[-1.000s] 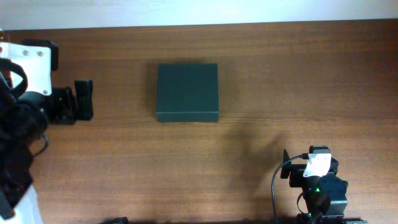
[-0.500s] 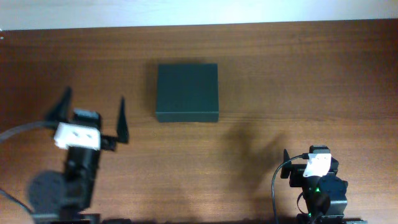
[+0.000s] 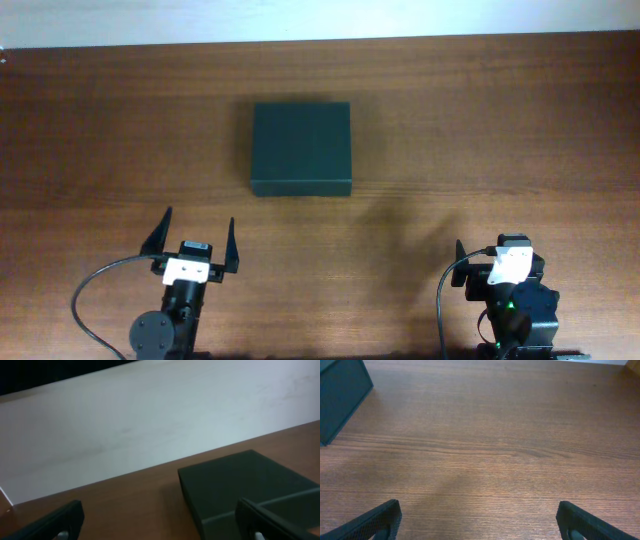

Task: Pack container

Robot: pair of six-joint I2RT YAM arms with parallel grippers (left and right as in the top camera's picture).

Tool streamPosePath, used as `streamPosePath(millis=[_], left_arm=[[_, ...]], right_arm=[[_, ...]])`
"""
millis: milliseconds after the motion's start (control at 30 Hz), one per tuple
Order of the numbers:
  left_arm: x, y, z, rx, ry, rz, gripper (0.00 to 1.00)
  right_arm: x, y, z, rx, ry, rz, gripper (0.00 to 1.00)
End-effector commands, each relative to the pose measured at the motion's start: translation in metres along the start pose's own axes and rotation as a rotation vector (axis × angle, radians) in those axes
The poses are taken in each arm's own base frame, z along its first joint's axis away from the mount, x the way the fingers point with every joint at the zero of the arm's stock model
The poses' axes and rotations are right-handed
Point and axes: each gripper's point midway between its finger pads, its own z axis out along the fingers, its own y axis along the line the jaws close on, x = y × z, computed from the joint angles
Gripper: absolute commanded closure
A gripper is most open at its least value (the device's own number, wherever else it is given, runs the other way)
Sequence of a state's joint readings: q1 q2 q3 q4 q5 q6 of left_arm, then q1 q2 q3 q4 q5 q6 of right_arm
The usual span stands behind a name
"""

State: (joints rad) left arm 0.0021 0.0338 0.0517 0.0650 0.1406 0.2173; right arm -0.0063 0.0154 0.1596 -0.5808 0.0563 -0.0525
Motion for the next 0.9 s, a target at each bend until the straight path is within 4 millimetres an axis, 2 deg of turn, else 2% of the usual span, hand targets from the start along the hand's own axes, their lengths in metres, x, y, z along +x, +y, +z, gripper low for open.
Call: streamPosePath(millis=[0, 233, 867], left_arm=[[0.013, -0.003, 0.0, 0.0, 0.012, 0.003, 0.01], [0.046, -0.01, -0.003, 0.024, 0.145, -0.014, 0.01], [0.047, -0.007, -0.003, 0.006, 0.15, -0.013, 0.01]], right_arm=[[0.001, -0.004, 0.001, 0.023, -0.004, 0.008, 0.01], [0.001, -0.004, 0.001, 0.023, -0.004, 0.008, 0.01], [0.001, -0.004, 0.001, 0.023, -0.004, 0.008, 0.01]])
